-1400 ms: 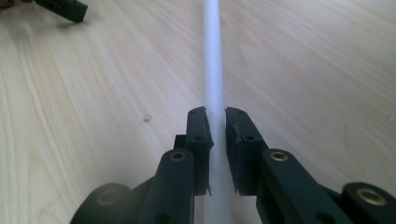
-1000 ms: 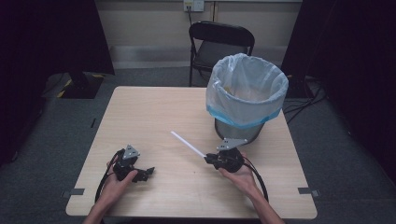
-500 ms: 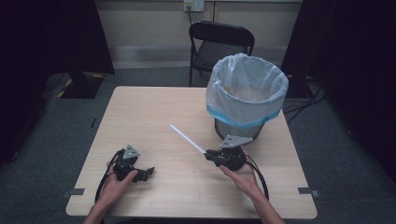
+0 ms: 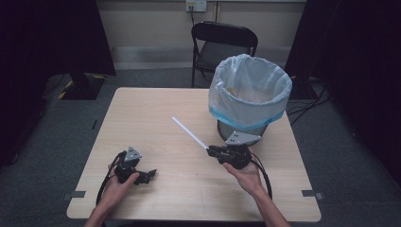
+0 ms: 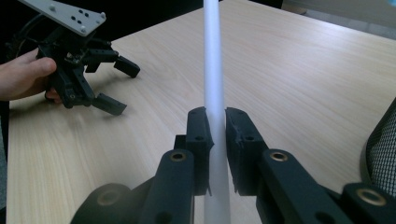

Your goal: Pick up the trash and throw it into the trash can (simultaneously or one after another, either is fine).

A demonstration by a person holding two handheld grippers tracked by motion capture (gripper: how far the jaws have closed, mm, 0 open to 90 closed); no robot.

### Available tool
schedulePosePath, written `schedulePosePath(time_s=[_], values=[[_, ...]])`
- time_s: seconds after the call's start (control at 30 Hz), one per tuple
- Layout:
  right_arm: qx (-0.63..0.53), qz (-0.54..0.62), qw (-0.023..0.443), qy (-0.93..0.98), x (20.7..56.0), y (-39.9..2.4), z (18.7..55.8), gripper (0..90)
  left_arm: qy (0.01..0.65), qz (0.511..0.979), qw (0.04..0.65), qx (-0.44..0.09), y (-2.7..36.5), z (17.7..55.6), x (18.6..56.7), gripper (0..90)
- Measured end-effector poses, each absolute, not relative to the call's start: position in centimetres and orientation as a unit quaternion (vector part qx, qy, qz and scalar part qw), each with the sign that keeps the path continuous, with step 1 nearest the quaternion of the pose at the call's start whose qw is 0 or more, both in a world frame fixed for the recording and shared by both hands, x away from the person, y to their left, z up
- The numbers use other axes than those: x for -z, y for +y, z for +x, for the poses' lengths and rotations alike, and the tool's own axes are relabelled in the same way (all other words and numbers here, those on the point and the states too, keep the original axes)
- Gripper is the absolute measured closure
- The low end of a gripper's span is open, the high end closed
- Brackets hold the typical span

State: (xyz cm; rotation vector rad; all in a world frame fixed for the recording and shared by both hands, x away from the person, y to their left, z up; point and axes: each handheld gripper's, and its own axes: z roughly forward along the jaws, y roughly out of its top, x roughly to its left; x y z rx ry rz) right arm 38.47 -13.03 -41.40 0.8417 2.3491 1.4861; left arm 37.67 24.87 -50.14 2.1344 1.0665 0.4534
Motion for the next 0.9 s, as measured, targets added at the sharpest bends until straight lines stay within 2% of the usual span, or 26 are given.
schedulePosePath(time_s=[0.47,0.9], values=[[-0.548,0.265,0.126,0.783,37.7,-12.9,38.1,80.8,0.411,0.824,0.349,-0.175,24.9,37.7,50.1,3.6],[-0.554,0.257,0.126,0.781,35.6,-12.5,38.6,80.8,0.412,0.823,0.35,-0.175,24.8,37.7,50.2,3.6]])
